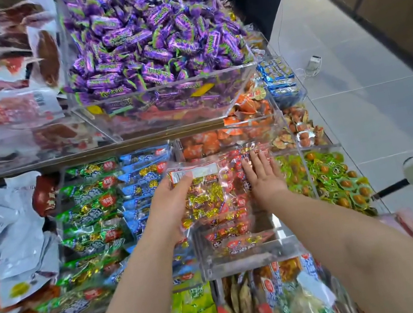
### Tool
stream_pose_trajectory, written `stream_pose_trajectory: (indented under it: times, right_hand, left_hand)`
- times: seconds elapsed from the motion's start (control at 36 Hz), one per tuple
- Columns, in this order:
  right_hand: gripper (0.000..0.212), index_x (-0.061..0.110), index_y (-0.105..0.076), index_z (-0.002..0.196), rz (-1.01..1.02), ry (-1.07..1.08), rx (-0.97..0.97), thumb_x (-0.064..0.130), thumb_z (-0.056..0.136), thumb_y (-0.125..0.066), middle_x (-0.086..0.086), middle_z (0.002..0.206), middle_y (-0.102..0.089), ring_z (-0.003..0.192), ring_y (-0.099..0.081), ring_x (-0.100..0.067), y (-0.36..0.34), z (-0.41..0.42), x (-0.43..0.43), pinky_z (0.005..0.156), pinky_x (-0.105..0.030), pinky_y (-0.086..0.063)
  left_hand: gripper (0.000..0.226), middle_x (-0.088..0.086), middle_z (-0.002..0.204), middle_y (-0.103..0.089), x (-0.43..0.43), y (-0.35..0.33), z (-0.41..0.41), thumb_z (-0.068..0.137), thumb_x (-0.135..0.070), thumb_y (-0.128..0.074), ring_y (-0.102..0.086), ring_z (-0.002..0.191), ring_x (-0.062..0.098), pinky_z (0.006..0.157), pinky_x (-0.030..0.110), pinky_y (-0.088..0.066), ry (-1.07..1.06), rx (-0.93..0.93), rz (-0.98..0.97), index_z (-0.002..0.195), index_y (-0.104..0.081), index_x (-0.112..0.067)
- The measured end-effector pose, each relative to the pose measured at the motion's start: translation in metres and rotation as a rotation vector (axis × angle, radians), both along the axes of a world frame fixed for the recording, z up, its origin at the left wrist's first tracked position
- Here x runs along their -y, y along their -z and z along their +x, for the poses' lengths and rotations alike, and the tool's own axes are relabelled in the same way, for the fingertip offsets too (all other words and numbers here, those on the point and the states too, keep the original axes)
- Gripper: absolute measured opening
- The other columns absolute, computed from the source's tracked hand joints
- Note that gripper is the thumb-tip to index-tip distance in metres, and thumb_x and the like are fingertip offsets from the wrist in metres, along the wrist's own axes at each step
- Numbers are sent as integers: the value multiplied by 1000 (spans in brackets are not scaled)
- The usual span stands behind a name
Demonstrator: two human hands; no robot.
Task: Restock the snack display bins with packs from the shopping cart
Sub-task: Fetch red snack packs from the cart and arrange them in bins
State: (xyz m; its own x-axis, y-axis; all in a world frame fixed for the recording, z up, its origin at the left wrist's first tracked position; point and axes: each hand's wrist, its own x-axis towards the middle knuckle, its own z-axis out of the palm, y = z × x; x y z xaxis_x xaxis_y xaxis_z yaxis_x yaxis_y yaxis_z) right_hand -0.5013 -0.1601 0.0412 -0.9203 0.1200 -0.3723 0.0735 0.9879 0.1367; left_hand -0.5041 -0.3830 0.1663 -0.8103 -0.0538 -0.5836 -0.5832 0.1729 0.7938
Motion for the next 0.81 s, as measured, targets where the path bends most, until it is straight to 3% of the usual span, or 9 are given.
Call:
stream_pose_trajectory:
  times: [0.08,0.19,0.31,0.36,0.42,0.53,0.61,0.69,0.81]
  right_hand:
    - [92,17,49,119,-6,22,19,4,86,-35,-13,130,51,127,43,-37,4,-6,3,98,-54,28]
    - [95,18,39,135,-46,30,72,14,89,-44,-12,137,47,132,38,-37,-10,-2,1,103,-54,24]
    - [108,17,26,145,-253,-26,97,38,84,-61,-15,150,34,137,32,-36,-48,3,-6,113,-50,13]
    - [111,17,15,149,-404,-122,-103,39,80,-69,-18,154,22,141,24,-35,-72,11,-10,116,-52,7]
    - [108,20,0,150,-508,-313,-337,34,74,-76,-22,155,2,144,6,-38,-92,24,-10,116,-55,-4]
    - [87,16,-36,137,-555,-540,-724,31,65,-83,-23,136,-44,127,-43,-40,-115,50,10,107,-52,-34]
    - [62,8,-63,117,-495,-610,-789,12,60,-84,-15,111,-66,103,-64,-33,-123,59,20,86,-48,-52]
    - [38,14,-68,112,-479,-395,-698,10,75,-73,-7,103,-71,88,-69,-28,-129,68,13,64,-34,-54]
    - [40,23,-53,126,-482,182,-406,28,88,-60,-6,107,-67,94,-63,-29,-138,66,-15,66,-31,-48]
  left_hand:
    - [70,-4,152,-36,2,-1,0,86,-53,-60,-37,137,26,106,52,-31,-10,9,40,147,-35,-28]
    - [83,5,148,-44,4,-6,3,71,-51,-63,-44,133,32,108,59,-34,18,40,185,145,-37,-25]
    - [65,13,149,-41,8,-8,5,93,-30,-57,-45,133,35,102,61,-39,-26,37,280,149,-27,-19]
    - [54,15,133,-56,7,-11,5,100,-20,-48,-68,104,28,74,47,-58,-83,48,376,148,-25,-13]
    - [47,17,115,-65,1,-17,7,102,-15,-43,-72,74,23,53,33,-56,-160,72,460,146,-29,-6]
    - [27,14,87,-70,-17,-24,11,104,-15,-37,-69,61,20,48,29,-54,-100,123,543,121,-52,-1]
    - [27,10,79,-72,-34,-25,19,104,-20,-36,-70,65,21,54,32,-56,-12,199,629,106,-59,-6]
    - [36,13,91,-68,-44,-20,25,103,-37,-35,-66,80,23,68,35,-56,103,203,485,105,-58,-9]
    - [29,2,105,-64,-45,-8,37,96,-45,-51,-63,92,18,82,34,-55,478,-59,-38,100,-59,-18]
